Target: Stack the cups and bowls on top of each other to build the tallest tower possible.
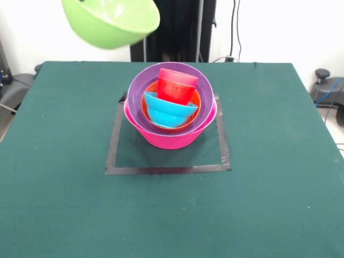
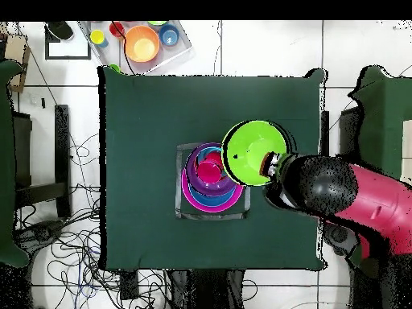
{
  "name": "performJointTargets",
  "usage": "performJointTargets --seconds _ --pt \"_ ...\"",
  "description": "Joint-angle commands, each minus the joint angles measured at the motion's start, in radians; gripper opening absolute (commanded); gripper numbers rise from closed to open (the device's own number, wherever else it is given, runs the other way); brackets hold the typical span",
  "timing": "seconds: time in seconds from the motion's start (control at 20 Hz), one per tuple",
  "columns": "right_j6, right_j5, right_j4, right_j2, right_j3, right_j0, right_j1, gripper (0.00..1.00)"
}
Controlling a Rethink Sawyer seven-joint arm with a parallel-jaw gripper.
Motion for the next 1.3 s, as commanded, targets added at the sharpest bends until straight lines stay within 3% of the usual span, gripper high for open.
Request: performJointTargets --seconds 0.05,0.2,0.55,0.85,1.05,1.3 --pt "0.117 -0.069 -0.04 -0.04 0.013 0.037 0.142 0.0" --pt "0.116 -0.066 -0.054 -0.057 -0.011 0.05 0.163 0.0" --pt "0.088 0.066 -0.131 -0.127 -0.112 0.097 0.112 0.0" --pt "0.086 0.066 -0.192 -0.182 -0.157 0.142 0.101 0.0" --pt "0.065 0.134 -0.219 -0.218 -0.189 0.176 0.062 0.0" --pt "0.192 0.052 -0.22 -0.28 -0.141 0.257 0.079 0.0"
